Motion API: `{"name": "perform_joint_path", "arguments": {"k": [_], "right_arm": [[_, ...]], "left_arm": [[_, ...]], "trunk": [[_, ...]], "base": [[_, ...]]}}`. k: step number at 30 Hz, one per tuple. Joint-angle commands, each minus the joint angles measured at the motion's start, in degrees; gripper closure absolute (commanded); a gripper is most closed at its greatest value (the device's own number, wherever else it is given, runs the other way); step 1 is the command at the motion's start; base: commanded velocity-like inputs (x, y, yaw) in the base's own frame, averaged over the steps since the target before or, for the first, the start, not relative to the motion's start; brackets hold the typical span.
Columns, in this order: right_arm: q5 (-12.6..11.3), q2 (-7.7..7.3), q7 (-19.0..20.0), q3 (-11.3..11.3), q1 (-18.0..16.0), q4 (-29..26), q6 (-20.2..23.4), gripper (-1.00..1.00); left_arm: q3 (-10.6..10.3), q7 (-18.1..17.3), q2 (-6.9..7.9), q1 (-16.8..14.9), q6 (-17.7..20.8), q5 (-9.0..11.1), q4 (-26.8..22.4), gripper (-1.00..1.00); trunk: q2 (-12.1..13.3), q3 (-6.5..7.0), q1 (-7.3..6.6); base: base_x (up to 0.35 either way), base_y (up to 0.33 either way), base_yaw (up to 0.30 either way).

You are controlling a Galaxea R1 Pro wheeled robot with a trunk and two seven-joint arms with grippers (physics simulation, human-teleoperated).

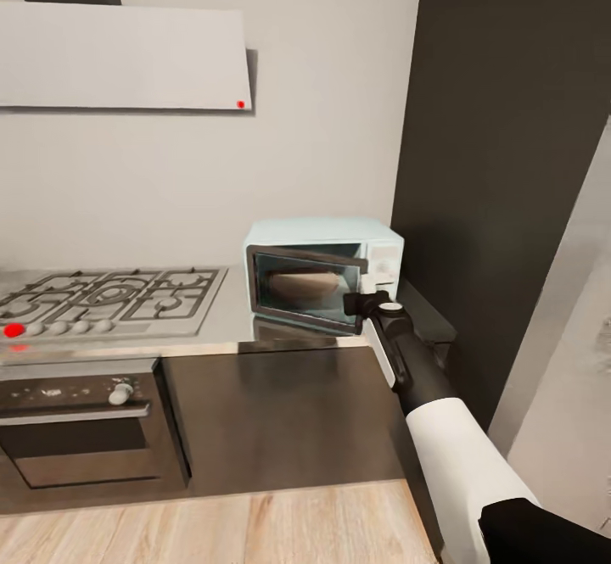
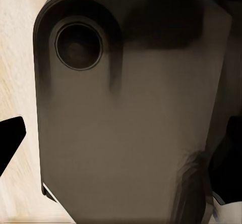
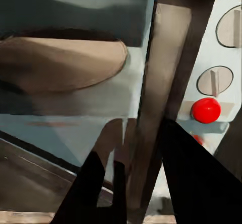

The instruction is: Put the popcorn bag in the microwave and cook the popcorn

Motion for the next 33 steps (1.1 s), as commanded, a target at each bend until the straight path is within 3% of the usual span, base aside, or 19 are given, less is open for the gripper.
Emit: {"name": "perform_joint_path", "arguments": {"k": [1,7,19,20,33], "right_arm": [[-0.5,0.01,-0.5,0.2,0.0,0.3,0.3,1.00],[-0.5,0.01,-0.5,0.2,0.0,0.3,0.3,1.00],[-0.6,0.01,-0.5,0.2,0.0,0.3,0.4,1.00],[-0.5,0.01,-0.5,0.2,0.0,0.3,0.4,-1.00],[-0.4,0.01,-0.3,0.2,0.0,0.2,3.8,-1.00]], "left_arm": [[0.0,0.0,-0.01,0.0,0.0,0.4,-0.1,-1.00],[0.0,0.0,-0.01,0.0,0.0,0.4,-0.1,-1.00],[0.0,0.0,-0.01,0.0,0.0,0.4,-0.1,-1.00],[0.0,0.0,-0.01,0.0,0.0,0.4,-0.1,-1.00],[0.0,0.0,-0.01,0.0,0.0,0.5,-0.1,-1.00]], "trunk": [[0.0,-0.06,-0.03],[0.0,-0.06,-0.03],[0.0,-0.06,-0.03],[0.0,-0.06,-0.03],[0.0,-0.06,-0.03]], "base": [[-0.300,0.000,0.000],[-0.245,0.000,0.000],[-0.016,0.000,0.000],[0.000,0.000,0.000],[0.000,0.000,0.000]]}}
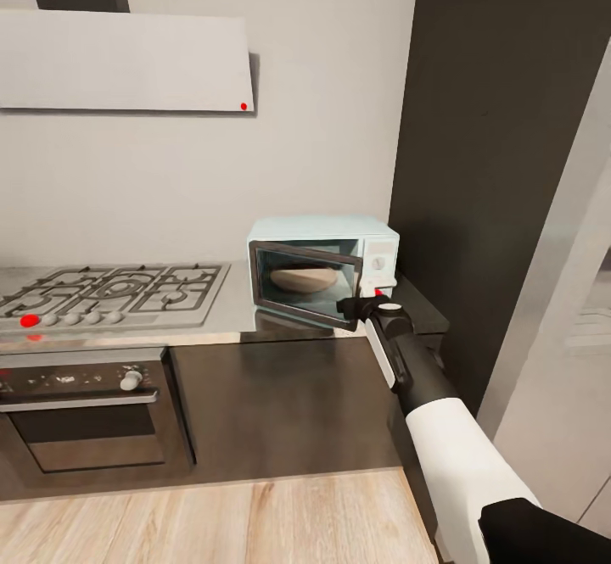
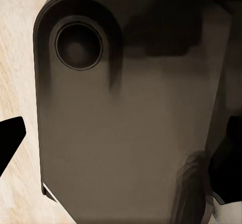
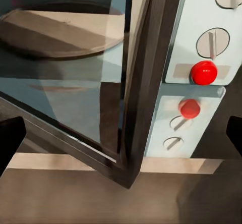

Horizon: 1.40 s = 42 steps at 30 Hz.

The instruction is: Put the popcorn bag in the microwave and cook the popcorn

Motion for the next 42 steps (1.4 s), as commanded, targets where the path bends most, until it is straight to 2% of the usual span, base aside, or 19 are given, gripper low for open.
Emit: {"name": "perform_joint_path", "arguments": {"k": [1,6,21,22,23,27,30,31,33,37,40,42], "right_arm": [[0.4,0.00,-0.1,0.1,-0.1,-0.1,0.4,-1.00],[0.3,0.00,-0.1,0.1,-0.1,-0.1,0.4,-1.00],[0.2,0.00,-0.3,-0.2,-0.1,0.5,-0.4,-1.00],[0.2,-0.52,-0.3,-0.3,-0.1,0.6,-0.5,-1.00],[0.1,-2.20,-0.4,-0.3,-0.1,0.6,-0.5,-1.00],[-0.1,-5.69,-0.5,-1.3,-0.1,1.8,-0.5,-1.00],[-0.1,-7.41,-0.4,-1.7,-0.1,3.2,-0.5,-1.00],[-0.2,-8.51,-0.3,-2.2,-0.3,3.5,-0.6,-1.00],[-0.1,-9.08,-0.3,-2.5,-0.3,3.7,-0.7,-1.00],[-0.6,-9.31,0.1,-3.0,-0.3,4.1,-0.6,-1.00],[-2.9,-9.39,0.4,-5.4,-0.3,4.1,-0.2,-1.00],[-3.9,-9.44,0.5,-5.9,-0.3,4.0,0.0,-1.00]], "left_arm": [[0.0,0.0,-0.01,0.0,0.0,0.4,-0.1,-1.00],[0.0,0.0,-0.01,0.0,0.0,0.4,-0.1,-1.00],[0.0,0.0,-0.01,0.0,-0.1,0.3,-0.1,-1.00],[0.0,0.0,-0.01,0.0,-0.1,0.3,-0.1,-1.00],[0.0,0.0,-0.01,0.0,-0.1,0.3,-0.1,-1.00],[0.0,0.0,-0.01,0.0,-0.1,0.3,-0.2,-1.00],[0.0,0.0,-0.01,0.0,-0.1,0.2,-0.2,-1.00],[0.0,0.0,-0.01,0.0,-0.1,0.2,-0.2,-1.00],[0.0,0.0,-0.01,0.0,-0.1,0.2,-0.2,-1.00],[0.0,0.0,0.01,0.0,-0.1,0.2,-0.2,-1.00],[-0.1,0.0,0.02,0.0,-0.1,0.2,-0.2,-1.00],[-0.1,0.0,0.01,0.0,-0.1,0.2,-0.2,-1.00]], "trunk": [[0.0,-0.05,0.00],[0.0,-0.05,0.00],[0.0,-0.05,0.00],[0.0,-0.05,0.00],[0.0,-0.05,0.00],[0.0,-0.05,0.00],[0.0,-0.05,0.00],[0.0,-0.05,0.00],[0.0,-0.05,0.00],[0.0,-0.05,0.00],[0.0,-0.05,0.00],[0.0,-0.05,0.00]], "base": [[0.000,0.000,0.000],[-0.046,0.000,0.000],[-0.314,0.000,0.000],[-0.171,0.000,0.000],[-0.056,0.000,0.000],[-0.014,0.000,0.000],[-0.002,0.000,0.000],[0.000,0.000,0.000],[0.000,0.000,0.000],[0.000,0.000,0.000],[0.000,0.000,0.000],[0.000,0.000,0.000]]}}
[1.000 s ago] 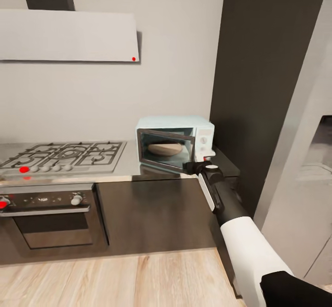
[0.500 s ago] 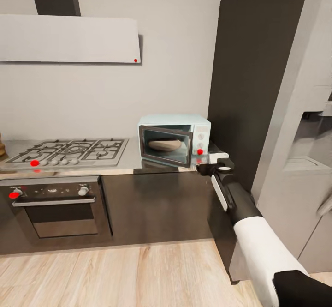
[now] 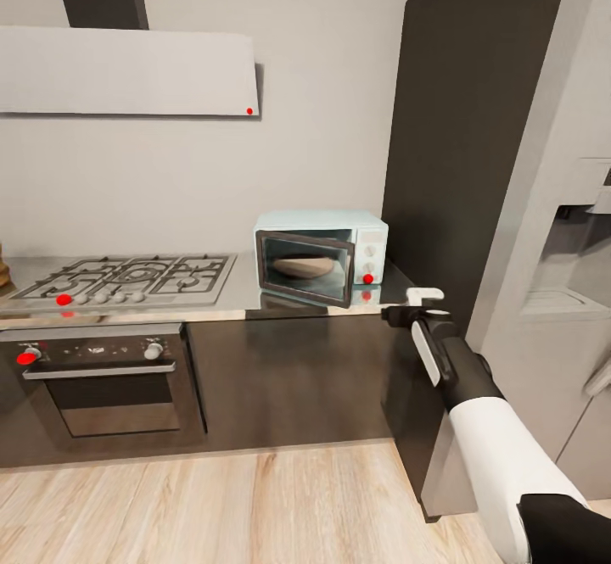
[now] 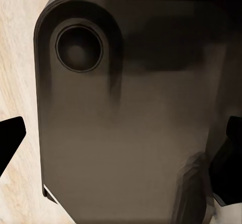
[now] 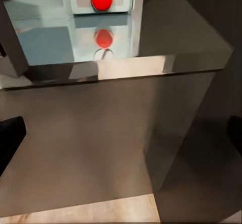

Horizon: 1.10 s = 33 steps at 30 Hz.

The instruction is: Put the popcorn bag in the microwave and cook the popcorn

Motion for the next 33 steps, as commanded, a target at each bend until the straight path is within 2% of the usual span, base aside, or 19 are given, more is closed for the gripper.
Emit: {"name": "perform_joint_path", "arguments": {"k": [1,6,13,21,33], "right_arm": [[-0.4,0.03,-0.1,-0.3,0.0,-0.1,0.4,-1.00],[-0.6,0.01,-0.1,-0.5,0.0,-0.3,0.7,-1.00],[0.2,0.02,-0.2,-0.4,0.0,-0.7,1.2,-1.00],[0.3,0.24,-0.7,-0.4,0.0,-3.5,2.6,-1.00],[-0.2,0.83,-0.7,-0.1,0.0,-3.7,2.6,-1.00]], "left_arm": [[0.0,0.0,0.00,0.0,0.0,0.4,-0.1,-1.00],[0.0,0.0,-0.03,0.0,0.0,0.4,-0.1,-1.00],[0.0,0.0,0.00,0.0,0.0,0.4,-0.1,-1.00],[0.0,0.0,0.06,0.0,0.0,0.4,-0.1,-1.00],[0.0,0.0,0.04,0.0,0.0,0.4,-0.1,-1.00]], "trunk": [[0.0,-0.05,0.00],[0.0,-0.05,0.00],[0.0,-0.05,0.00],[0.0,-0.05,0.00],[0.0,-0.05,0.00]], "base": [[0.000,0.000,0.000],[0.000,0.000,0.000],[0.033,0.000,0.000],[0.293,0.000,0.000],[0.303,0.000,0.000]]}}
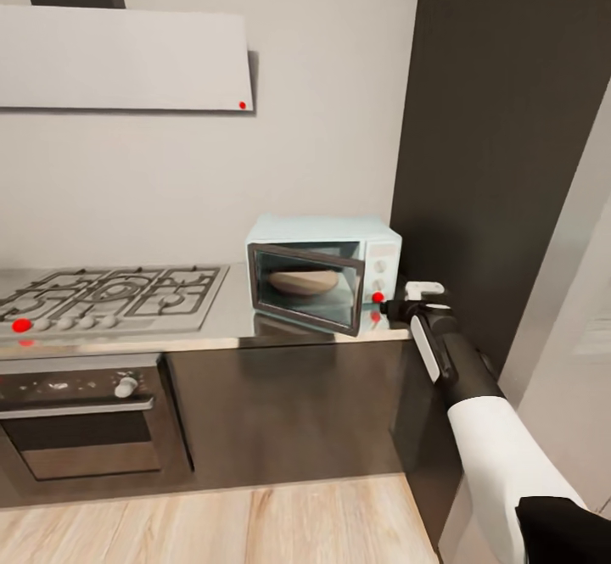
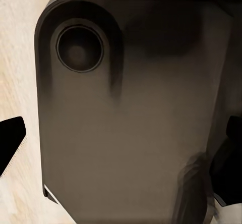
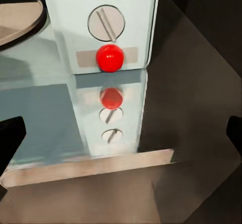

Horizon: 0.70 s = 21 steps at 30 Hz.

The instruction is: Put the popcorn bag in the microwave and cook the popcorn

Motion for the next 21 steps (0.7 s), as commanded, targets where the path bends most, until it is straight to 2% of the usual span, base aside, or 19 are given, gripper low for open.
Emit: {"name": "perform_joint_path", "arguments": {"k": [1,8,11,13,15,18,21], "right_arm": [[-0.1,0.08,-0.1,0.0,0.0,-0.1,0.3,-1.00],[-0.2,0.13,0.4,0.1,0.0,0.6,0.3,-1.00],[-0.3,0.13,0.6,0.1,0.0,0.7,0.3,-1.00],[-0.2,0.11,3.3,0.4,-0.2,0.7,0.4,-1.00],[0.0,-0.01,9.1,2.0,-0.3,0.2,0.4,-1.00],[-0.1,-0.06,12.6,3.5,-0.4,0.1,0.4,-1.00],[-0.2,-0.23,14.7,3.7,-0.4,0.2,0.4,-1.00]], "left_arm": [[0.0,0.0,0.00,0.0,0.0,0.4,-0.1,-1.00],[0.0,0.0,-0.03,0.0,0.0,0.4,-0.1,-1.00],[0.0,0.0,0.00,0.0,0.0,0.4,-0.1,-1.00],[0.0,0.0,-0.01,0.0,0.0,0.4,-0.1,-1.00],[0.0,0.0,0.01,0.0,0.0,0.4,-0.1,-1.00],[0.0,0.0,0.01,0.0,0.0,0.4,-0.1,-1.00],[0.0,0.0,0.01,0.0,0.0,0.4,-0.1,-1.00]], "trunk": [[0.0,-0.05,0.03],[0.0,-0.05,0.03],[0.0,-0.05,0.03],[0.0,-0.05,0.03],[0.0,-0.05,0.03],[0.0,-0.05,0.03],[0.0,-0.05,0.03]], "base": [[0.290,0.000,0.000],[0.281,0.000,0.000],[0.098,0.000,0.000],[0.007,0.000,0.000],[0.002,0.000,0.000],[0.000,0.000,0.000],[0.000,0.000,0.000]]}}
